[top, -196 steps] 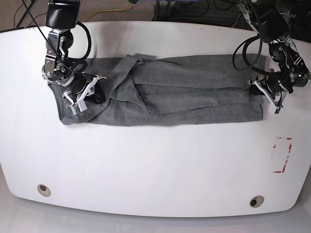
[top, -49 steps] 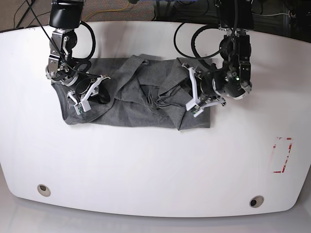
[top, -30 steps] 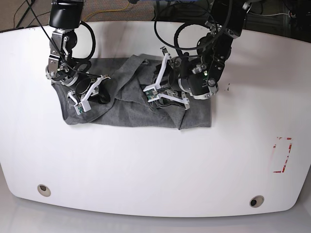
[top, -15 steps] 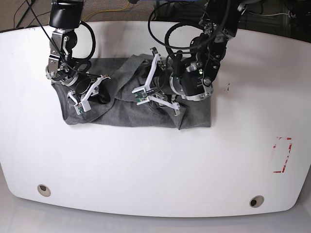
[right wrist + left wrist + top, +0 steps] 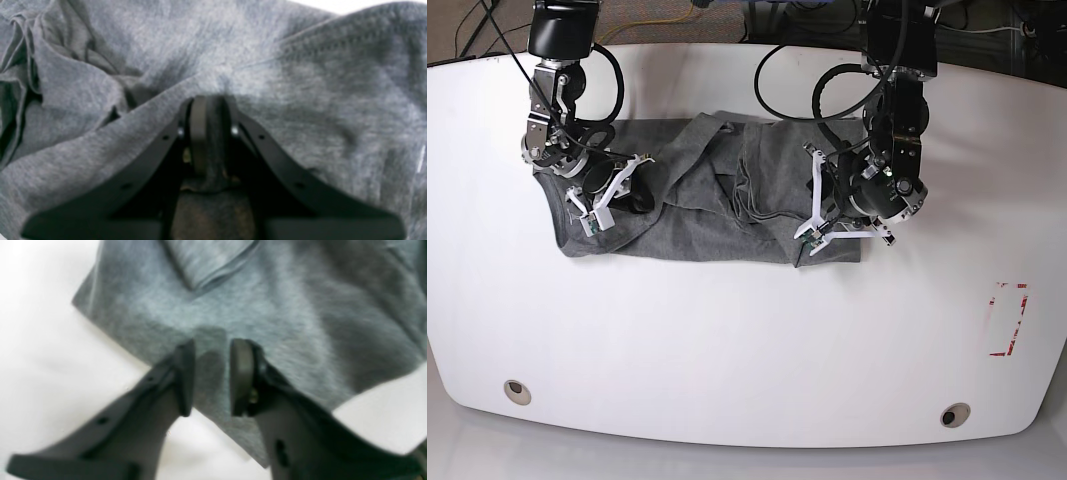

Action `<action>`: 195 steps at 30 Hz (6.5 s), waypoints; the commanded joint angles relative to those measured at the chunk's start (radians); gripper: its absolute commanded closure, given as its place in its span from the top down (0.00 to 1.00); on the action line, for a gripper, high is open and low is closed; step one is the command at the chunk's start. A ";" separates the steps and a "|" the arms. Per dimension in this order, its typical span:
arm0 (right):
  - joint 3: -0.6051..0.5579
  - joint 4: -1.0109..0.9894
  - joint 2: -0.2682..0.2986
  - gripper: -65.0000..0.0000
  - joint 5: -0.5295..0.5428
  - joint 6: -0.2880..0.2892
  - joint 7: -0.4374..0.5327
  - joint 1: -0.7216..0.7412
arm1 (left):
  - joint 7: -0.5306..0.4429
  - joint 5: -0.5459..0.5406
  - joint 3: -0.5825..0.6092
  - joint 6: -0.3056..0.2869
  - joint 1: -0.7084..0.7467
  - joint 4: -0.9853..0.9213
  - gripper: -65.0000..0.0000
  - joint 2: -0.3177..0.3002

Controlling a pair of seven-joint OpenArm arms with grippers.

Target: Layout the t-shirt on the table in an organized manner, then fold the t-shirt properly

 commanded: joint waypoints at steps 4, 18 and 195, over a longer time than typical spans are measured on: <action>-0.002 0.001 0.006 0.13 -0.040 -0.005 -0.055 -0.002 | -0.053 0.043 -0.010 -0.001 -0.025 -0.026 0.16 0.007; -0.002 0.001 0.006 0.13 -0.040 -0.005 -0.055 -0.004 | -0.091 0.042 -0.010 -0.001 -0.108 -0.178 0.16 0.063; 0.665 -0.037 0.043 1.00 0.413 -0.005 -0.647 0.113 | -0.364 -0.164 -0.196 -0.001 0.030 -0.362 0.16 -0.193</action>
